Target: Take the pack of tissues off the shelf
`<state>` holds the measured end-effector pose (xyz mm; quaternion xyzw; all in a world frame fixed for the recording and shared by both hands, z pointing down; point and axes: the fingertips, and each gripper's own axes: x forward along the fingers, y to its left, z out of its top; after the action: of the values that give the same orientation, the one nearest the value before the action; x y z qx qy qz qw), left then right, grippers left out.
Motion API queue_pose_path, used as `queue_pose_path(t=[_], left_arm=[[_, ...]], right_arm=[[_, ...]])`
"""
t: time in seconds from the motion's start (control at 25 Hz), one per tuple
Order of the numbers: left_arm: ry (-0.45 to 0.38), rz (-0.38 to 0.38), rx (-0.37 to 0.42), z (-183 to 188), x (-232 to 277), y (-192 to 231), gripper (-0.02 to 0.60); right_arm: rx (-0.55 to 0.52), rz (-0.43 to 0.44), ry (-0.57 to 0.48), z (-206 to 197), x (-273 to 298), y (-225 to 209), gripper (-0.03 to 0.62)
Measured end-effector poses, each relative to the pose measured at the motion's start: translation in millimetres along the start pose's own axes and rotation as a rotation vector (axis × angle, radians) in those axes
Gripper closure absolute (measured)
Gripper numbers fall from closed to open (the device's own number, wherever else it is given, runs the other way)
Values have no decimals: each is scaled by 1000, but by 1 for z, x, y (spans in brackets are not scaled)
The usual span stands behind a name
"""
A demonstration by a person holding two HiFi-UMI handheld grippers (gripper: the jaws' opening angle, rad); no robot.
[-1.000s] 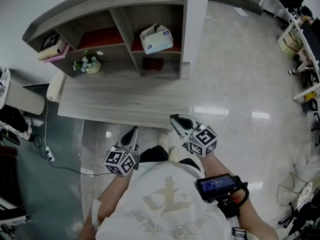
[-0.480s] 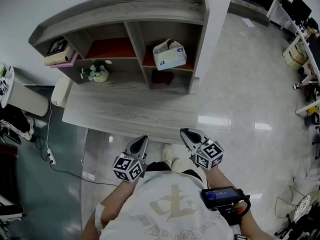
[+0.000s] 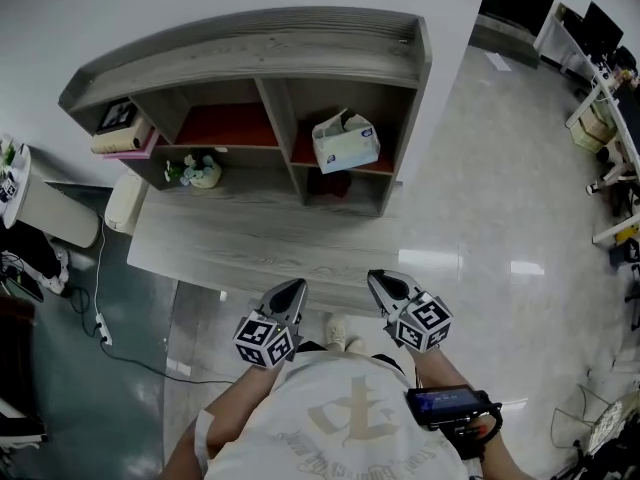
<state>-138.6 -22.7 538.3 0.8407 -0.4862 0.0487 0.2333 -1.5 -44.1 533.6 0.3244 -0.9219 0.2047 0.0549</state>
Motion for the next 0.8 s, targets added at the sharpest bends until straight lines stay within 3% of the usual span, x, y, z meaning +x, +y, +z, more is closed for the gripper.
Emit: queue_pose_path(t=[0.36, 0.8], left_arm=[[-16, -53, 24, 28, 43, 6, 569], [-16, -48, 53, 56, 83, 28, 569]], right_arm=[[-19, -28, -17, 24, 13, -25, 589], [-6, -80, -32, 37, 24, -48, 589]])
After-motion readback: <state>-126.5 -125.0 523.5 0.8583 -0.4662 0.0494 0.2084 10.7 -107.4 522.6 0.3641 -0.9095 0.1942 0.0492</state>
